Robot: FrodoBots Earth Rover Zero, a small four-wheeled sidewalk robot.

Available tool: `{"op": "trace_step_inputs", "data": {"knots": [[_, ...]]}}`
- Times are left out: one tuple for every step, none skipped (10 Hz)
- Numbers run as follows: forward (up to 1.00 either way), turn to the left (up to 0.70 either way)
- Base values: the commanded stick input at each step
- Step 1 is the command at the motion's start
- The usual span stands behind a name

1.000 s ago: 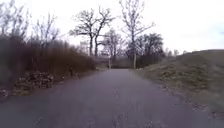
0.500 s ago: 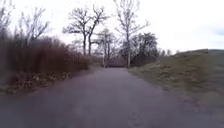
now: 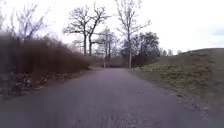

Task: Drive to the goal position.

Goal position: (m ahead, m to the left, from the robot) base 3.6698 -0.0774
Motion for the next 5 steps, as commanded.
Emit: {"op": "trace_step_inputs", "data": {"knots": [[1.00,0.00],[1.00,0.00],[1.00,0.00],[1.00,0.00],[1.00,0.00]]}}
